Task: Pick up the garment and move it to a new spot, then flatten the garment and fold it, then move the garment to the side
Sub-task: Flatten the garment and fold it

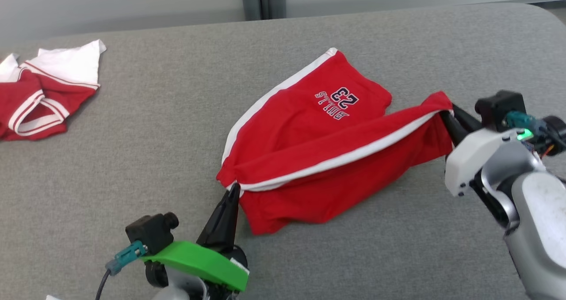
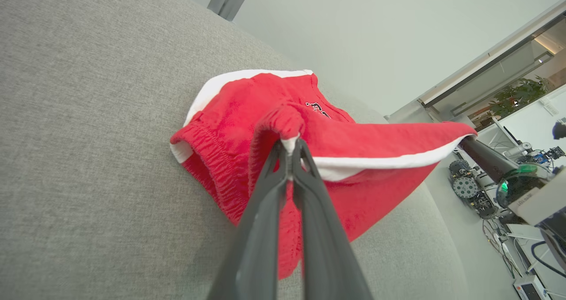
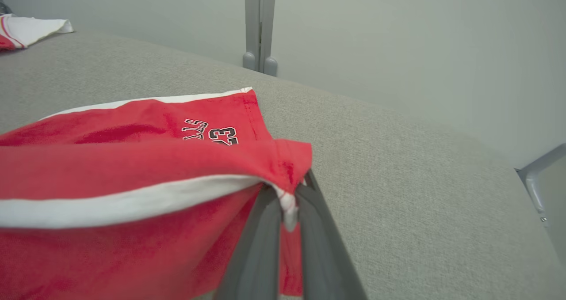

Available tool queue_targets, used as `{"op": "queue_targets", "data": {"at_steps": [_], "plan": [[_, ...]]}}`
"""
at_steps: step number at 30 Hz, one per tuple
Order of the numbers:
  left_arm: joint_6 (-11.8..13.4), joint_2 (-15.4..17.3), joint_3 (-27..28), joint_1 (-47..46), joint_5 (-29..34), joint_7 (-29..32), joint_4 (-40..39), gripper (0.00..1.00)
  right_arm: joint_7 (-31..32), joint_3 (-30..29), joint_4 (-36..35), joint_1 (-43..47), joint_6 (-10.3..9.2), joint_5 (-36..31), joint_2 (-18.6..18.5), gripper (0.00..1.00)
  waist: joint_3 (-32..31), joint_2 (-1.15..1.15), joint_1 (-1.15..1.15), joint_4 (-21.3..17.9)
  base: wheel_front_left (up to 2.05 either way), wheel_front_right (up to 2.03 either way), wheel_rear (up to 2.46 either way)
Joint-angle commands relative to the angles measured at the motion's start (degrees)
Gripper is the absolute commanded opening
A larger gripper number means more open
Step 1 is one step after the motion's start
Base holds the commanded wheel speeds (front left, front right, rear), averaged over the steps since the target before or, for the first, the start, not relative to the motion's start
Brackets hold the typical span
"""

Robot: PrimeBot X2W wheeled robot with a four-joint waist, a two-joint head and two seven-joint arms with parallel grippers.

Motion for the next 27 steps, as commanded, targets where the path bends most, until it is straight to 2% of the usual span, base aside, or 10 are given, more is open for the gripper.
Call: {"op": "queue_targets", "data": {"at_steps": [1, 10, 16, 22, 23, 25, 27], "plan": [[-0.66, -1.07, 0.58, -2.12, -1.07, 0.11, 1.16, 0.00, 0.63, 1.01, 1.60, -3.11, -0.08, 0.24, -1.07, 0.00, 3.67, 0.00, 0.00, 3.75, 0.00, 0.00, 0.00], [-1.99, -6.60, 1.97, -11.98, -2.98, 1.05, 10.71, 0.00, 4.49, 8.12, 14.81, -20.79, -0.08, 2.45, -4.41, 0.00, 9.69, 0.00, 0.00, 8.86, 0.00, 0.00, 0.00], [-4.13, -8.88, 2.52, -17.39, -3.65, 0.78, 16.08, 0.00, 3.67, 11.02, 23.84, -29.65, -0.08, 3.26, -5.03, 0.00, 12.51, 0.00, 0.00, 11.17, 0.00, 0.00, 0.00], [-5.21, -10.19, 2.63, -20.51, -4.11, 0.54, 19.70, 0.00, 1.49, 13.90, 31.33, -35.10, -0.08, 3.79, -4.50, 0.00, 13.55, 0.00, 0.00, 12.36, 0.00, 0.00, 0.00], [-5.28, -10.34, 2.60, -20.77, -4.14, 0.55, 20.10, 0.00, 1.08, 14.25, 32.40, -35.70, -0.08, 3.95, -4.38, 0.09, 13.61, 0.00, 0.00, 12.45, 0.00, 0.00, 0.00], [-5.44, -10.65, 2.42, -21.27, -4.55, 0.77, 21.01, 0.00, -0.04, 15.14, 35.07, -37.04, -0.08, 4.32, -4.04, 0.45, 13.65, 0.00, 0.00, 12.67, 0.00, 0.00, 0.00], [-5.49, -10.82, 2.30, -21.37, -4.64, 0.80, 21.54, 0.00, -1.51, 15.61, 36.87, -38.06, -0.08, 4.53, -3.83, 1.00, 13.57, 0.00, 0.00, 12.80, 0.00, 0.00, 0.00]]}}
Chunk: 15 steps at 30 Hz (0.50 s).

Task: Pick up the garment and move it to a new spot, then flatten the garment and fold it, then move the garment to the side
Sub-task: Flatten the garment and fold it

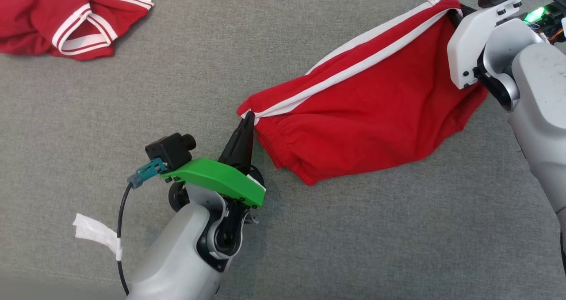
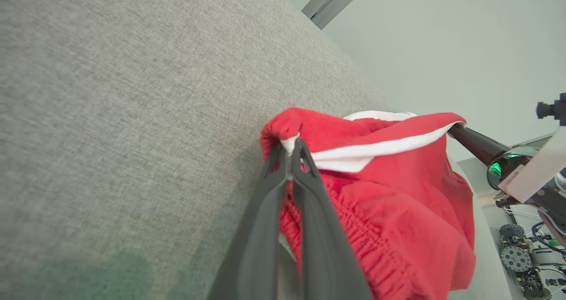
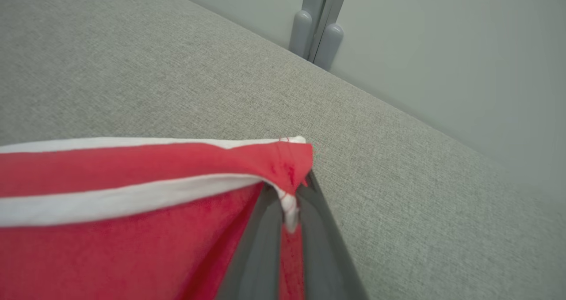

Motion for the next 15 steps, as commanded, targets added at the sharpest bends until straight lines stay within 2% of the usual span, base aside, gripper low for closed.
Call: {"op": "queue_targets", "data": {"at_steps": [1, 2, 4, 5, 15], "plan": [[-0.15, -0.07, 0.08, -0.87, -0.50, -0.16, 0.36, 0.00, -1.30, 0.21, 1.43, -1.06, -0.08, 0.56, -0.09, 1.00, 0.03, 0.00, 0.00, 0.32, 0.00, 0.00, 0.00], [0.09, -0.14, 0.33, -0.87, -0.38, -0.61, 0.45, 0.11, -2.39, 0.31, 2.46, -1.45, -0.08, 0.70, 0.12, 1.00, -0.14, 0.00, 0.00, 0.35, 0.00, 0.00, 0.00], [0.33, 0.03, 0.28, -0.77, 0.52, -1.05, 0.54, 0.78, -3.90, 0.24, 4.11, -1.98, -0.08, 0.76, 0.43, 1.00, -0.48, 0.00, 0.00, 0.34, 0.00, 0.00, 0.00], [0.37, 0.38, 0.10, -0.57, 1.03, -1.30, 0.50, 1.00, -4.86, 0.31, 5.06, -2.30, -0.08, 0.64, 0.53, 1.00, -0.73, 0.00, 0.00, 0.29, 0.00, 0.00, 0.00], [1.46, 5.06, -0.33, 2.70, 8.44, -3.39, -3.00, 1.00, -9.99, 1.00, 11.53, -2.50, -0.08, 2.72, 0.89, 1.00, -4.55, 0.00, 0.00, -0.47, 0.00, 0.00, 0.00]]}}
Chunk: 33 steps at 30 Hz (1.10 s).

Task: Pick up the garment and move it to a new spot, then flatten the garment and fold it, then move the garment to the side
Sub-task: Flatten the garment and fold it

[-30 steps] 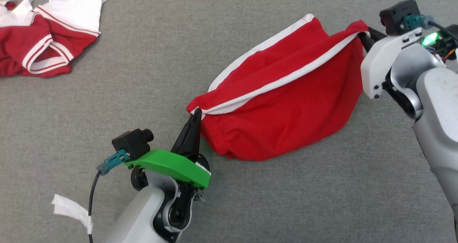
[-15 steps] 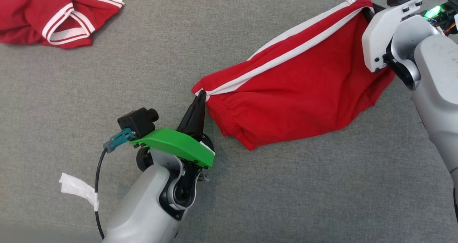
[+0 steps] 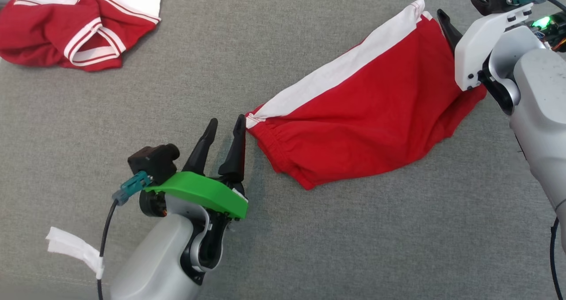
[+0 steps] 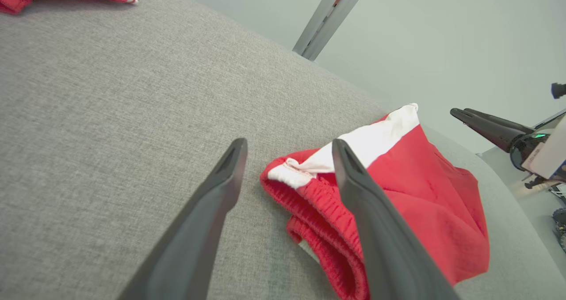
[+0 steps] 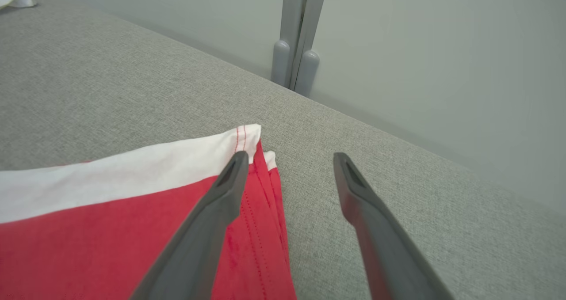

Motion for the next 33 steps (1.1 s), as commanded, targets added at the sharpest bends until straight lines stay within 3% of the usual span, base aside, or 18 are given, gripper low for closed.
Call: {"op": "queue_targets", "data": {"at_steps": [1, 6, 12, 25, 26, 27, 28, 29, 33], "plan": [[0.41, 1.05, 0.56, 1.08, 1.50, -0.51, -0.88, 1.00, -0.56, 0.37, 0.81, 0.70, -0.08, 0.80, -0.32, 1.00, -1.61, 0.00, 0.00, -0.26, 0.00, 0.00, 0.00], [2.13, 3.78, 2.98, 4.05, 5.88, -1.01, -3.42, 1.00, 0.35, 1.75, 2.66, 2.45, -0.08, 4.05, -0.31, 1.00, -3.73, 0.00, 0.00, -0.03, 0.00, 0.00, 0.00], [3.35, 3.32, 8.10, 8.42, 8.28, -0.91, -5.80, 1.00, 3.23, 4.35, 4.03, 4.54, -0.08, 7.46, -1.33, 1.00, -4.44, 0.00, 0.00, 0.99, 0.00, 0.00, 0.00], [1.28, 0.18, 15.11, 13.37, 12.15, -0.89, -5.78, 1.00, 8.26, 7.69, 9.30, 8.14, -0.08, 10.62, -3.53, 1.00, -4.26, 0.00, 0.00, 4.16, 0.00, 0.00, 0.00], [1.13, 0.03, 15.37, 13.52, 12.34, -0.89, -5.64, 1.00, 8.47, 7.96, 9.34, 8.27, -0.06, 10.88, -3.57, 0.84, -4.31, 0.00, 0.00, 4.24, 0.00, 0.00, 0.00], [0.86, -0.15, 15.62, 13.68, 12.63, -0.88, -5.48, 1.00, 8.78, 8.37, 9.38, 8.44, -0.06, 11.21, -3.52, 0.39, -4.40, 0.00, 0.00, 4.31, 0.00, 0.00, 0.00], [0.78, -0.29, 15.83, 13.77, 12.84, -0.88, -5.41, 1.00, 8.84, 8.66, 9.39, 8.63, -0.06, 11.42, -3.49, 0.27, -4.51, 0.00, 0.00, 4.31, 0.00, 0.00, 0.00], [0.63, -0.42, 16.15, 13.89, 13.09, -0.89, -5.28, 1.00, 8.87, 9.01, 9.42, 8.88, -0.06, 11.75, -3.46, 0.00, -4.70, 0.00, 0.00, 4.27, 0.00, 0.00, 0.00], [-0.10, -0.76, 17.13, 14.21, 14.32, -0.88, -5.32, 1.00, 7.99, 9.75, 9.10, 9.50, -0.07, 13.05, -2.96, 0.00, -5.49, 0.00, 0.00, 3.66, 0.00, 0.00, 0.00]]}}
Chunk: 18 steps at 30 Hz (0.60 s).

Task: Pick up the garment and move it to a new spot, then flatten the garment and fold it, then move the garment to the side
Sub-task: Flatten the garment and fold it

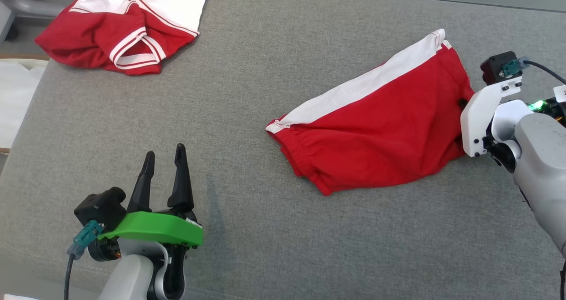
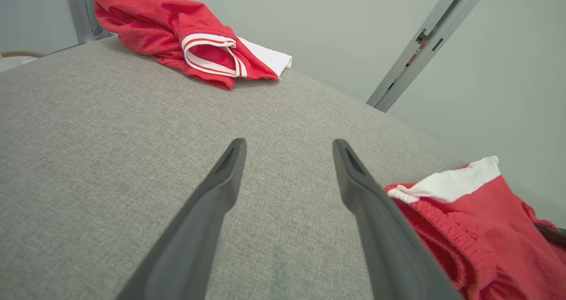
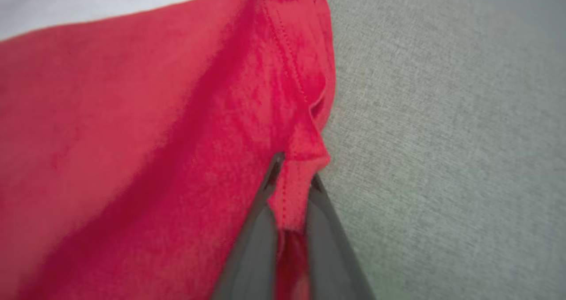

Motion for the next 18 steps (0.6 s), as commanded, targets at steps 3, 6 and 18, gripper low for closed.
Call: {"op": "queue_targets", "data": {"at_steps": [3, 6, 18], "plan": [[-0.95, -0.25, 0.98, 0.81, 1.91, 0.00, -0.08, 1.00, -3.14, -0.04, -0.02, 2.13, -0.06, 1.89, 0.97, 0.00, -1.47, 0.00, 0.00, -1.96, 0.00, 0.00, 0.00], [-1.27, -0.28, 1.43, 0.99, 3.04, 0.00, -0.05, 1.00, -5.79, -0.32, -0.45, 2.73, -0.06, 3.00, 1.64, 0.00, -2.63, 0.00, 0.00, -3.71, 0.00, 0.00, 0.00], [-1.83, -1.12, 1.05, 3.83, 5.73, 0.00, -0.21, 1.00, -18.89, -3.54, -2.61, 10.84, -0.07, 6.35, 2.72, 0.00, -8.01, 0.00, 0.00, -13.84, 0.00, 0.00, 0.00]]}}
